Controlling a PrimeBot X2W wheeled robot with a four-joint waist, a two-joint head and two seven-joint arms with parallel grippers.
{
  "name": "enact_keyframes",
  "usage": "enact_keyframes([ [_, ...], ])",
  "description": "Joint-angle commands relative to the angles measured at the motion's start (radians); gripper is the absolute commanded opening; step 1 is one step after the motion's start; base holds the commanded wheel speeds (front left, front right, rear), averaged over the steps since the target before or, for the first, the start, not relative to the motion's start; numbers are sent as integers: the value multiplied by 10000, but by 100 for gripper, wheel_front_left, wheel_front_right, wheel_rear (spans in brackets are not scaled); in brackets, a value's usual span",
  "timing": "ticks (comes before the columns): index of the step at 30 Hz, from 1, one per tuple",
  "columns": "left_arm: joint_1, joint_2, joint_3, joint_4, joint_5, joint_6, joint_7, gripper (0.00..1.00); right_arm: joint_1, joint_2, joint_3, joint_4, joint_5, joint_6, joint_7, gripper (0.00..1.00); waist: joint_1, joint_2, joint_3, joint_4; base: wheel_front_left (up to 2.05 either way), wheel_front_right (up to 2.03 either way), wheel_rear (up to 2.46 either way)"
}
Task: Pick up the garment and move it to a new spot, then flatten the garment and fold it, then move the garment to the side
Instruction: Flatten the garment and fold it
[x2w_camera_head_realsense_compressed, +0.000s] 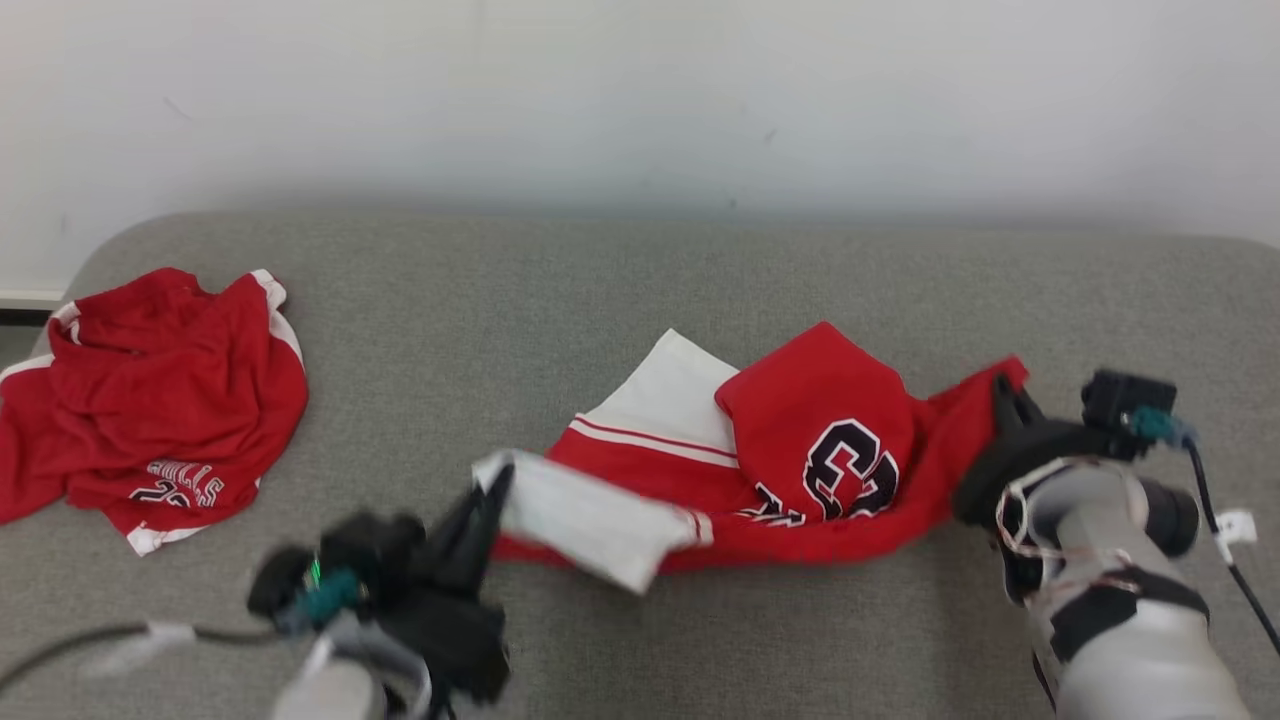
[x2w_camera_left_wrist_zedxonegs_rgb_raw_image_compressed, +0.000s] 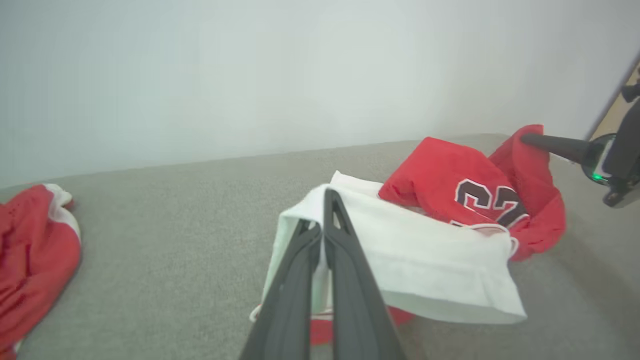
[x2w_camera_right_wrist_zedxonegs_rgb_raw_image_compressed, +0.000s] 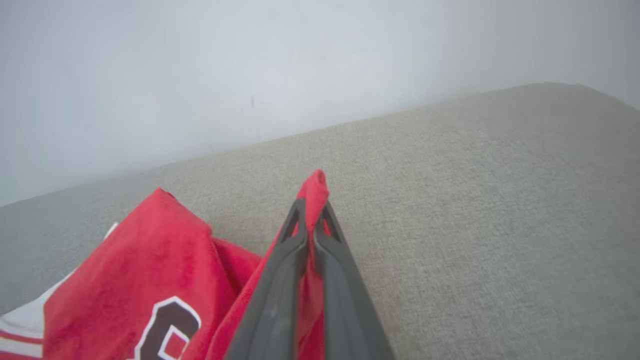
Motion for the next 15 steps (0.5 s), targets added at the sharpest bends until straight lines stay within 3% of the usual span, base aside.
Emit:
enact_keyframes([
  [1,-758,299,-30,-279,99,-36,286,0,-367,89,388,-224,452,16,213,0,0,-1,322,-131,0,0,0],
  [9,-5244,1725,-162,-631,-697,-64,2043,0,-2858,94,1957,-1640,3056,17,2360,0,0,-1,2326,-672,0,0,0],
  [15,-9172,2341,-389,632,-1471,-55,2911,0,-5748,-59,1893,-1726,4098,17,3140,0,0,-1,3891,-939,0,0,0],
])
